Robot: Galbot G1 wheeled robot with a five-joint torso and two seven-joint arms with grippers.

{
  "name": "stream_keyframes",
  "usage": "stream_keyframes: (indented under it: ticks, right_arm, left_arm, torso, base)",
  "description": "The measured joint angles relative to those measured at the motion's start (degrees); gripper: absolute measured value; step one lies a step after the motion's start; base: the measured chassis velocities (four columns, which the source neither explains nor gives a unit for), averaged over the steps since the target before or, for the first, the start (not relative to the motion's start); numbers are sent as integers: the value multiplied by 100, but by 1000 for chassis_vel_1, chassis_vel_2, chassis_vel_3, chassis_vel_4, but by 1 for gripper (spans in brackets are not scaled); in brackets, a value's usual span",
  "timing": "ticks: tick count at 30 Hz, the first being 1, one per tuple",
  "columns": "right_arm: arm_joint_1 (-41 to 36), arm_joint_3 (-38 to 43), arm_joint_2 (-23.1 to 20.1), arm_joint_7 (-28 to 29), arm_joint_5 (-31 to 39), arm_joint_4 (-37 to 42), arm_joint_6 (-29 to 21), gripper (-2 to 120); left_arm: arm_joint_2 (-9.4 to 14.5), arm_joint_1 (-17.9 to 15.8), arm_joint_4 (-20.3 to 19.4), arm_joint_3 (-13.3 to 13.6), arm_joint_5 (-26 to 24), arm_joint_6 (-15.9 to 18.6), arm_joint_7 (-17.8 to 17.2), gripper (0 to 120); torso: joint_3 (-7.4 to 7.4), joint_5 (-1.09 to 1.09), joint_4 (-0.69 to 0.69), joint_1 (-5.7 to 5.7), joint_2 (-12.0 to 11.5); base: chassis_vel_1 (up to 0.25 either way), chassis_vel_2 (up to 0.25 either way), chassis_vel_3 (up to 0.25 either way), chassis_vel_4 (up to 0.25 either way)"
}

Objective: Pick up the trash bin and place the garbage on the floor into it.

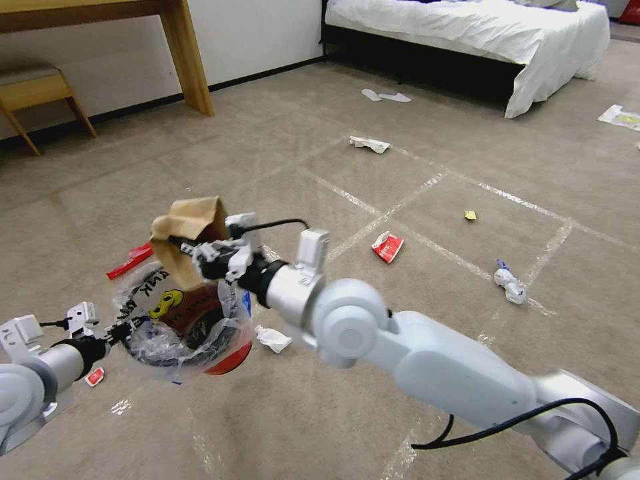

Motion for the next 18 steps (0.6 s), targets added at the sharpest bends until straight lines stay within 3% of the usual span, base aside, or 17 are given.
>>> stream_keyframes:
  ticks: [18]
  right_arm:
    - [340, -754, 380, -44, -338, -709, -9, 0]
  left_arm:
    - [225, 115, -198, -15, -551, -6, -320, 0]
  torso:
    - [0, 1, 0, 0, 0]
  base:
    - [0, 0, 0, 0]
